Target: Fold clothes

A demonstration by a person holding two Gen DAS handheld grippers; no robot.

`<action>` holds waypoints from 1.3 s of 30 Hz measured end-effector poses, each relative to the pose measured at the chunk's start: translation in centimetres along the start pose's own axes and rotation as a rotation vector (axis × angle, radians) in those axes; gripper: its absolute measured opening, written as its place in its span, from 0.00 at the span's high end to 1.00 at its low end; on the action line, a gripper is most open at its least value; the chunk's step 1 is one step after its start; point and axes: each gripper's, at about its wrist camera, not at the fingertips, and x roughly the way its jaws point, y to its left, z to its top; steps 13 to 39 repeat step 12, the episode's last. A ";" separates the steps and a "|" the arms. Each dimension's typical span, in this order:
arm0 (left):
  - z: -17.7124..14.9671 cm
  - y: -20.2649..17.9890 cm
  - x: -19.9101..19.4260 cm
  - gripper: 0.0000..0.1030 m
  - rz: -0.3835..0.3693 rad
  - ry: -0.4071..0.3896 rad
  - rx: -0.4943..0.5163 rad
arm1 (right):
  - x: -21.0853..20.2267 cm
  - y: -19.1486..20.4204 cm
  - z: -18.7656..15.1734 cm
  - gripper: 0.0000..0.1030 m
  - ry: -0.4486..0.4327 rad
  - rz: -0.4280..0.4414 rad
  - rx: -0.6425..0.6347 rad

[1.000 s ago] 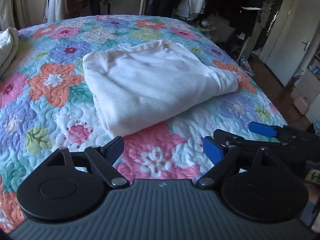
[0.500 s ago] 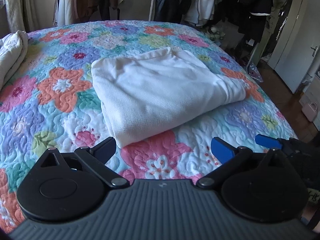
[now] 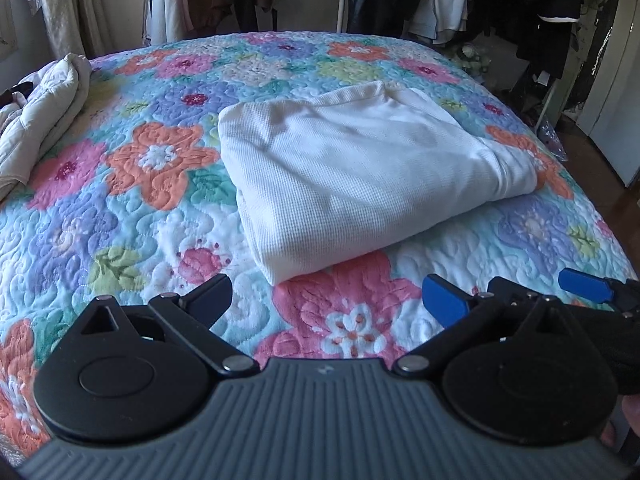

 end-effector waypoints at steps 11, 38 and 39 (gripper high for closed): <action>-0.2 -0.5 0.6 0.00 -0.020 0.044 0.020 | 0.7 0.3 0.0 0.19 0.042 -0.019 -0.018; -0.2 -0.6 0.6 0.00 -0.011 0.048 0.029 | 0.8 0.3 0.0 0.19 0.045 -0.019 -0.017; -0.2 -0.6 0.6 0.00 -0.011 0.048 0.029 | 0.8 0.3 0.0 0.19 0.045 -0.019 -0.017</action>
